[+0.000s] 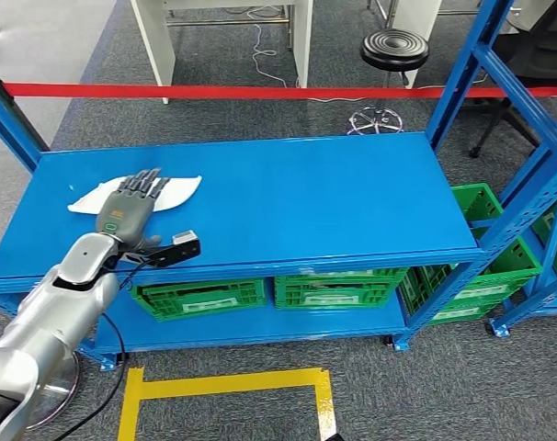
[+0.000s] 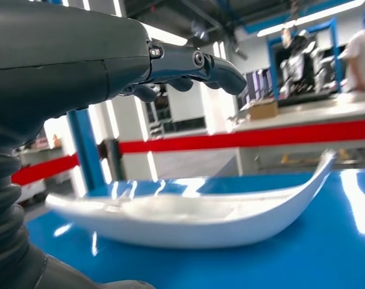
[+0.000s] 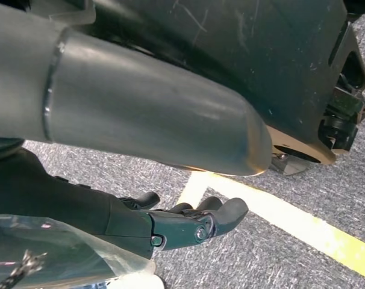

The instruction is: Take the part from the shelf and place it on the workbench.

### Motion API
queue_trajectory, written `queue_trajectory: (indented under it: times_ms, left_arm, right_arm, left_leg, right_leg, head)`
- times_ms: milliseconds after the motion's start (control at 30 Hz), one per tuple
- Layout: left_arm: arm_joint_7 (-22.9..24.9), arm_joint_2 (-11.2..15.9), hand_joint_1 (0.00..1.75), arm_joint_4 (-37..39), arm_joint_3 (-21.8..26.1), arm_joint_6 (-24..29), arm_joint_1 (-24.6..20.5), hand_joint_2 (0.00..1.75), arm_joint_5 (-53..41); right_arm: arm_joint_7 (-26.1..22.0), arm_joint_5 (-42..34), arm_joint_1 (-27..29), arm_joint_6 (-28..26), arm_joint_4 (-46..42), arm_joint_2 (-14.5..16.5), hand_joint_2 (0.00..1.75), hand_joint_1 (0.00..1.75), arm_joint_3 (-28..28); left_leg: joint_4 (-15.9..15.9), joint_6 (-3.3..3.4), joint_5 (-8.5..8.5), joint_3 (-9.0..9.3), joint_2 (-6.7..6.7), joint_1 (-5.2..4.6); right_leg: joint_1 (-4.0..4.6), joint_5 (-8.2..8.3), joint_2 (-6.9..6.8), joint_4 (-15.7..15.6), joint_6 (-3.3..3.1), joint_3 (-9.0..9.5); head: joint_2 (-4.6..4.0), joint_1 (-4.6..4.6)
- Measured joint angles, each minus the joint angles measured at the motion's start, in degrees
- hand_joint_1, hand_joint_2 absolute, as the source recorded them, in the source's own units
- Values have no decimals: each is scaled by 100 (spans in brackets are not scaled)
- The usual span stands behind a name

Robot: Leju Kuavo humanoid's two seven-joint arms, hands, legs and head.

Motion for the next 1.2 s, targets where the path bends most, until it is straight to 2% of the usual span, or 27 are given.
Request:
queue_trajectory:
  times_ms: [167, 333, 433, 667, 867, 1100, 1200]
  left_arm:
    - [56, 7, 0, 151, 122, -40, 31, 175, 76]
    - [144, 39, 0, 239, 274, -34, 101, 175, 130]
    - [154, 107, 0, 273, 395, 12, 196, 175, 156]
    - [311, 231, 0, 305, 665, 42, 349, 175, 158]
    - [455, 257, 0, 318, 888, 41, 355, 175, 153]
    - [818, 243, 0, 321, 987, 50, 355, 175, 17]
    - [889, 222, 0, 321, 1043, 148, 362, 44, 107]
  right_arm:
    - [60, -13, 3, -88, 0, 15, 0, 0, 0]
    - [301, -221, 5, -706, -15, -49, 0, 0, -72]
    - [304, -520, 4, -1145, -45, -248, 0, 0, -270]
    - [123, -1192, -7, -1654, -167, -779, 0, 0, -883]
    - [57, -1380, -18, -1817, -242, -985, 0, 0, -1308]
    - [145, -1393, -27, -1855, -262, -1026, 0, 0, -1521]
    - [246, -1285, -23, -1773, -261, -1012, 0, 0, -1529]
  left_leg:
    - [0, 0, 0, -2, -1, 0]
    - [0, 0, 0, -5, -1, -1]
    - [1, 0, 0, -5, -1, -3]
    - [3, 1, 0, -7, -1, -7]
    - [3, 1, 0, -6, -2, -6]
    - [3, 1, 0, -7, -2, -5]
    - [3, 1, 0, -7, -2, -5]
  right_leg:
    - [0, 0, -2, 0, 0, 0]
    - [-2, 0, -2, -1, 0, -2]
    - [-4, 0, -1, -1, 0, -3]
    - [-8, 0, -3, -2, 1, -5]
    - [-8, 1, -6, -1, 1, -5]
    - [-5, 1, -2, 0, 1, -6]
    - [-5, 0, -3, -1, 1, -6]
  head:
    - [0, 0]
    - [0, 1]
    - [0, 1]
    - [0, 1]
    - [0, 0]
    - [0, 1]
    - [0, 1]
